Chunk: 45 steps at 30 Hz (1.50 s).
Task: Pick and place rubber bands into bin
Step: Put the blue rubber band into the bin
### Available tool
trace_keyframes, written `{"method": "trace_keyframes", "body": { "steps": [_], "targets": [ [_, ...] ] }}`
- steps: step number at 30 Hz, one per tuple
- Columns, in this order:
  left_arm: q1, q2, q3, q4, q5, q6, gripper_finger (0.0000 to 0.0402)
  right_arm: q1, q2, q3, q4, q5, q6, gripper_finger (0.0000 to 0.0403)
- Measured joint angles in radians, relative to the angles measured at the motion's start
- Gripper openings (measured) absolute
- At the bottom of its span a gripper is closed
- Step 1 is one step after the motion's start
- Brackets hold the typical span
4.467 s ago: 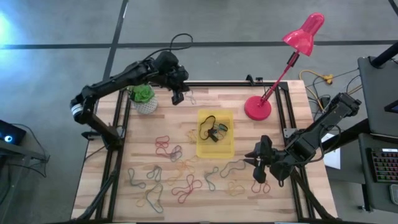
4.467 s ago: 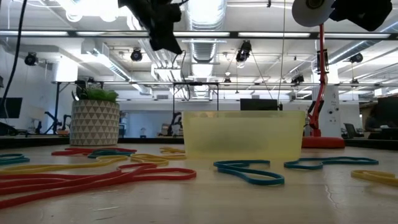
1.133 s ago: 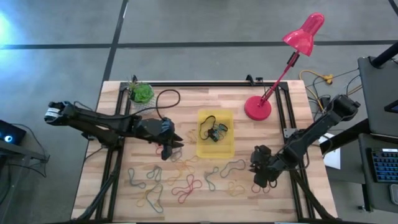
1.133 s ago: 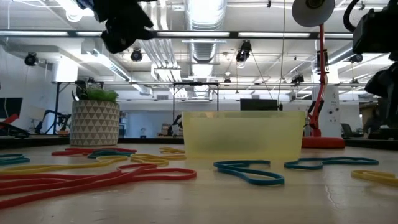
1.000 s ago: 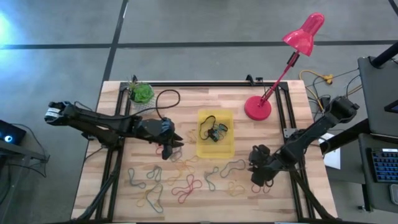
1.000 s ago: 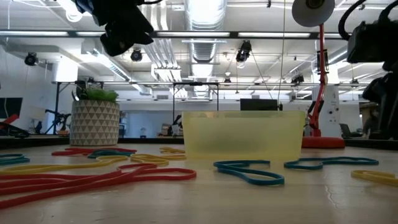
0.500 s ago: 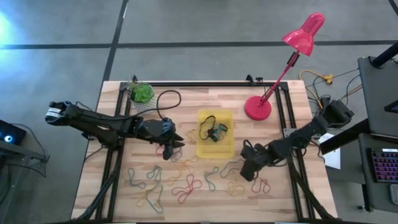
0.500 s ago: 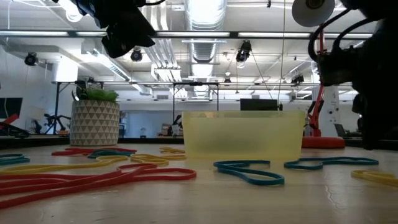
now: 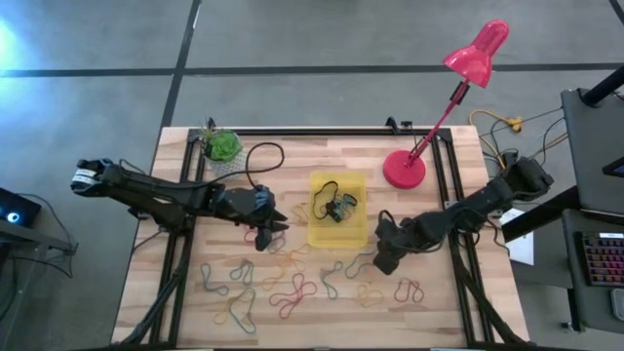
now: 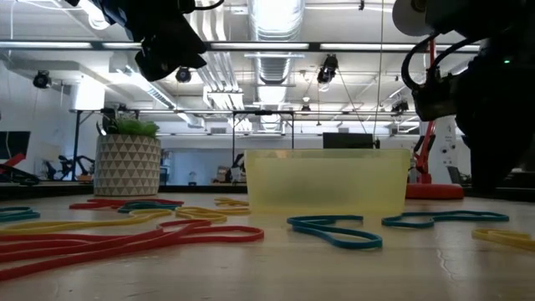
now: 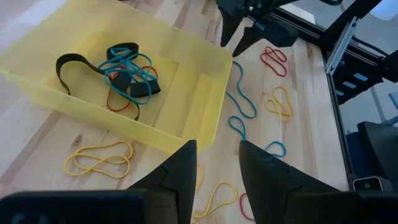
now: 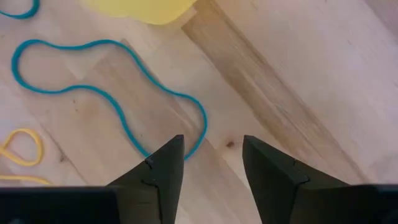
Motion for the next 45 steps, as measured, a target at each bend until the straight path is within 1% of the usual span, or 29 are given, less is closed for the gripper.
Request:
{"method": "trace_keyframes", "body": {
  "steps": [8, 13, 24, 33, 40, 45],
  "targets": [
    [0.000, 0.000, -0.001, 0.002, 0.000, 0.000, 0.0105, 0.000, 0.088, 0.007, 0.075, -0.045, -0.025, 0.0149],
    [0.000, 0.000, -0.001, 0.002, 0.000, 0.000, 0.0105, 0.000, 0.121, 0.011, 0.075, -0.048, 0.017, 0.0149],
    [0.000, 0.000, 0.001, 0.011, 0.001, 0.000, 0.0105, 0.000, 0.127, 0.010, 0.031, -0.048, 0.075, 0.0110],
    [0.000, 0.000, 0.002, 0.031, 0.001, 0.000, 0.0105, 0.001, 0.129, 0.008, 0.026, -0.026, 0.148, 0.0083],
    [0.000, 0.000, 0.004, 0.056, 0.002, 0.000, 0.0105, 0.002, 0.129, 0.009, 0.024, -0.023, 0.174, 0.0081],
    [0.000, 0.000, 0.003, 0.058, 0.002, 0.000, 0.0105, 0.019, 0.134, 0.036, 0.006, 0.008, 0.143, 0.0086]
  ]
}}
